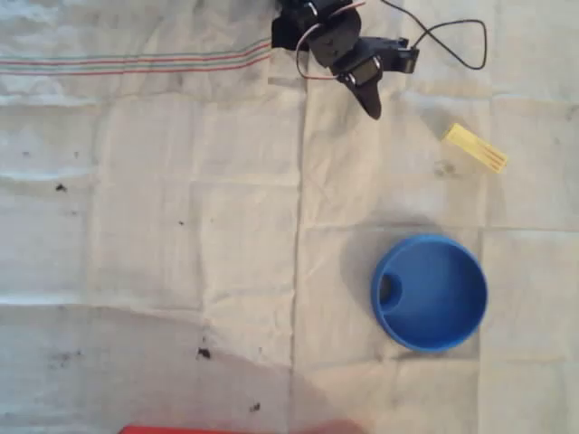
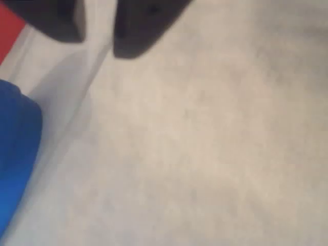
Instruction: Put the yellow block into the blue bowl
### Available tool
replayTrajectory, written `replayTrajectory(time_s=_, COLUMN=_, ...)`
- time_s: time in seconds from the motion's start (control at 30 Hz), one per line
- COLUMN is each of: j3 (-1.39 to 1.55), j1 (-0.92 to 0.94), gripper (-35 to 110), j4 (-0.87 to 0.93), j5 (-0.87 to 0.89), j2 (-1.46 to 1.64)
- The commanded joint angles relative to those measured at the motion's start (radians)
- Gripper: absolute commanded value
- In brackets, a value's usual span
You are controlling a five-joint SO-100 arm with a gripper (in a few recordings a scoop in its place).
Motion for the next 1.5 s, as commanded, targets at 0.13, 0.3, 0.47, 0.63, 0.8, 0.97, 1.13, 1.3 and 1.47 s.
replayTrajectory(time_s=0.13, j3=0.153, j1=-0.011, gripper=0, j4=-0.032, j5=0.003, j2=0.112)
replayTrajectory(time_s=0.3, j3=0.153, j1=-0.011, gripper=0, j4=-0.032, j5=0.000, j2=0.112)
replayTrajectory(time_s=0.47, j3=0.109, j1=-0.002, gripper=0, j4=-0.020, j5=0.000, j2=0.103)
replayTrajectory(time_s=0.63, j3=-0.078, j1=-0.011, gripper=0, j4=-0.018, j5=0.002, j2=0.091)
replayTrajectory(time_s=0.8, j3=-0.288, j1=-0.012, gripper=0, j4=-0.026, j5=-0.002, j2=-0.095)
replayTrajectory(time_s=0.97, j3=-0.572, j1=-0.012, gripper=0, j4=-0.032, j5=-0.003, j2=-0.462)
replayTrajectory(time_s=1.13, j3=-0.928, j1=-0.014, gripper=0, j4=-0.017, j5=-0.103, j2=-0.896)
replayTrajectory(time_s=1.3, j3=-1.273, j1=-0.014, gripper=0, j4=0.040, j5=-0.360, j2=-1.256)
replayTrajectory(time_s=1.47, j3=-1.580, j1=-0.081, gripper=0, j4=0.153, j5=-0.660, j2=-1.514)
